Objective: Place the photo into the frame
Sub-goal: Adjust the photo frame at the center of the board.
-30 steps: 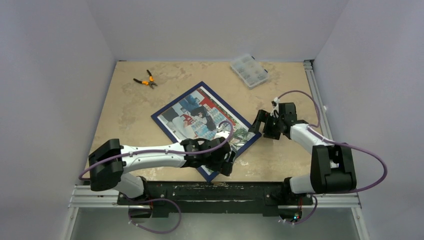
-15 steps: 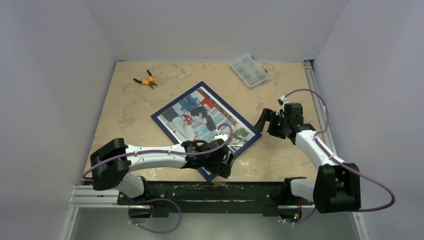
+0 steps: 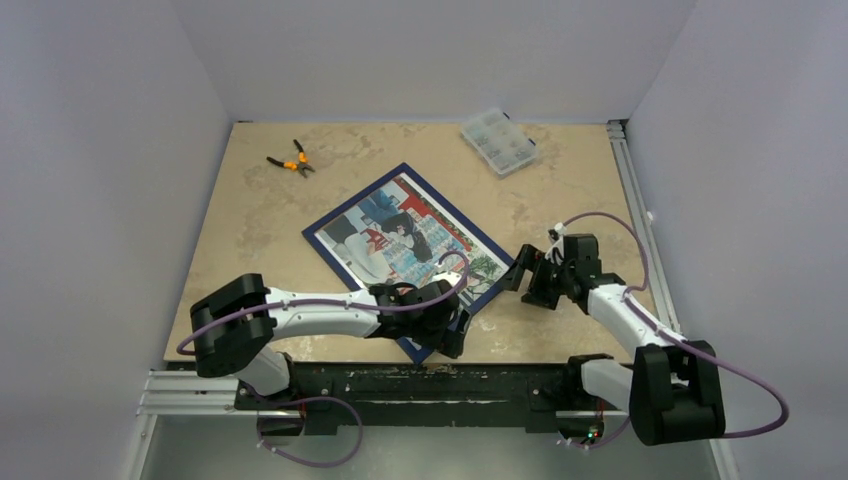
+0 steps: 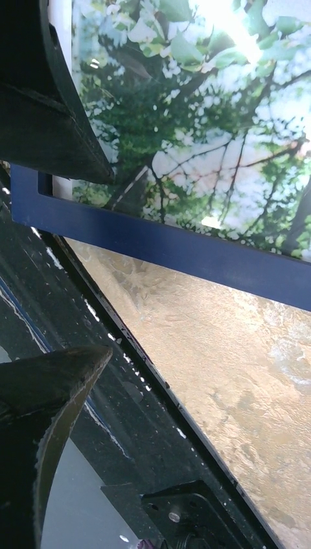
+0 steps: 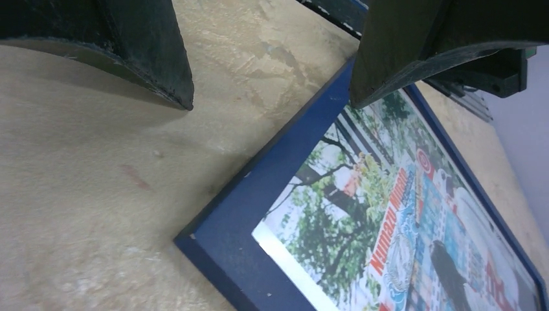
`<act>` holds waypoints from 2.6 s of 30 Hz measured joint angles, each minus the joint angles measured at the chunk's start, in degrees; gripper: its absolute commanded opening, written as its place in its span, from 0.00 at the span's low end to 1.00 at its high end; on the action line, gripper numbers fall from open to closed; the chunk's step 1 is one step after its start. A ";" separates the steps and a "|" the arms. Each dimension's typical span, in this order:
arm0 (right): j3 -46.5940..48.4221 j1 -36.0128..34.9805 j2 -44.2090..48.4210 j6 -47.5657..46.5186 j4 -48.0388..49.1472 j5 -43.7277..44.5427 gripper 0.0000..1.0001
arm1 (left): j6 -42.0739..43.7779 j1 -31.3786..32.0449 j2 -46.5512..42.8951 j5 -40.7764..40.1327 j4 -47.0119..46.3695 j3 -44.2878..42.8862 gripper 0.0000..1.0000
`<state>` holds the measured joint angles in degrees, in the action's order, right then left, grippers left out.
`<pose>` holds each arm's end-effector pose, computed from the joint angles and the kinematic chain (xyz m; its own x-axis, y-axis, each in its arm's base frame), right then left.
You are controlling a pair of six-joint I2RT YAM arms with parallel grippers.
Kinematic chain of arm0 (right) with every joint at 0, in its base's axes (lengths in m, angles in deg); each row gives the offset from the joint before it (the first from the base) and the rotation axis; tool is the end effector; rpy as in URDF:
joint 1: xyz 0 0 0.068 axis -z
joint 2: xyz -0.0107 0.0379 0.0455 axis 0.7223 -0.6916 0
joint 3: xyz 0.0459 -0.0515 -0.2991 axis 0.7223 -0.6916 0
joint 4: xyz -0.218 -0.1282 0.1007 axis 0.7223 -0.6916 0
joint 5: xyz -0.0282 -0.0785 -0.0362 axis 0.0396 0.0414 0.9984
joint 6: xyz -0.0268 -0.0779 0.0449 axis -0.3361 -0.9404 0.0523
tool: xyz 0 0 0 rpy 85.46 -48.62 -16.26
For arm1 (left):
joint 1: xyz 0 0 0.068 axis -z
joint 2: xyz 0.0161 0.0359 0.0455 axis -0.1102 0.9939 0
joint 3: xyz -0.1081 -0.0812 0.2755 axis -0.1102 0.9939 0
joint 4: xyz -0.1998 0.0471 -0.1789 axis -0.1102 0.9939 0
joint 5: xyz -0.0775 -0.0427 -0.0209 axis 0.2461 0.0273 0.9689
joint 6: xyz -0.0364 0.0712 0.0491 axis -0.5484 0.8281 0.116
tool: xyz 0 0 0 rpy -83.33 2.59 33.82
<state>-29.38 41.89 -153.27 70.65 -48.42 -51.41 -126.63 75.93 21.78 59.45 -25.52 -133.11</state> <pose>0.2121 0.0552 0.1500 -0.8675 0.3887 -0.3105 0.1261 0.7755 0.6187 0.1209 -0.3138 0.1637 -0.8771 0.2713 -0.3964 0.4217 0.8300 -0.3651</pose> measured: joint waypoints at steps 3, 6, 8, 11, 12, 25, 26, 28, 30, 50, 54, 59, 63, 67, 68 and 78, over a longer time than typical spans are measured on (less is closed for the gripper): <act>-0.63 -1.99 -0.68 2.03 2.86 -0.55 0.88 | -0.04 -0.09 -0.02 0.28 0.00 0.00 0.89; -0.50 -4.70 -3.13 4.33 6.58 -0.85 0.88 | -0.07 0.07 0.07 0.90 -0.28 -0.39 0.89; 0.33 -6.60 -5.40 5.62 8.98 -0.85 0.88 | -0.13 0.50 0.70 1.55 -0.76 -1.05 0.89; 2.60 -8.44 -9.27 6.91 11.17 -0.55 0.88 | 0.28 1.49 3.61 2.01 -0.20 -4.28 0.88; 3.43 -8.44 -10.32 7.08 11.39 -0.24 0.89 | 0.31 1.68 4.44 2.21 -0.22 -5.16 0.88; 19.23 -8.76 -22.56 0.09 6.99 5.44 0.91 | 0.46 1.86 13.35 9.07 -7.26 -14.99 0.94; 19.23 -8.81 -21.70 -0.61 6.08 5.90 0.92 | 0.46 1.22 12.28 9.51 -8.04 -14.16 0.95; 19.15 -8.83 -19.87 -1.75 4.09 7.37 0.92 | 0.44 -0.48 8.92 10.03 -9.35 -11.65 0.95; 18.34 -8.83 -17.46 -2.71 2.60 8.52 0.91 | 0.42 -3.02 3.87 10.54 -10.58 -8.22 0.96; 11.91 -23.12 -8.79 -3.76 -8.41 17.68 0.58 | 2.84 -44.72 -50.45 7.04 10.49 17.94 0.97; 12.13 -25.79 -12.68 -2.89 -7.80 20.48 0.35 | 4.17 -44.89 -51.78 4.39 17.11 15.56 0.97; 12.63 -26.38 -13.55 -1.33 -7.48 23.26 0.09 | 5.88 -44.92 -51.36 0.37 22.71 12.85 0.97; 14.29 -26.21 -14.40 -0.15 -8.07 27.15 0.00 | 6.51 -44.92 -50.29 -2.29 25.38 12.28 0.98; 16.96 -25.99 -15.47 -2.34 -10.64 32.20 0.00 | 6.97 -45.03 -47.89 -4.39 27.30 12.17 0.98; 17.97 -25.90 -15.80 -3.21 -11.43 33.57 0.07 | 6.97 -45.11 -47.25 -4.70 27.54 12.15 0.99; 27.96 -13.55 -19.08 -10.05 -12.15 34.93 0.77 | 5.92 -47.23 -35.39 -4.22 26.84 12.22 0.99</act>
<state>-1.42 28.34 -172.35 60.59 -60.57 -16.48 -120.70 28.70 -13.60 55.24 1.32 -120.89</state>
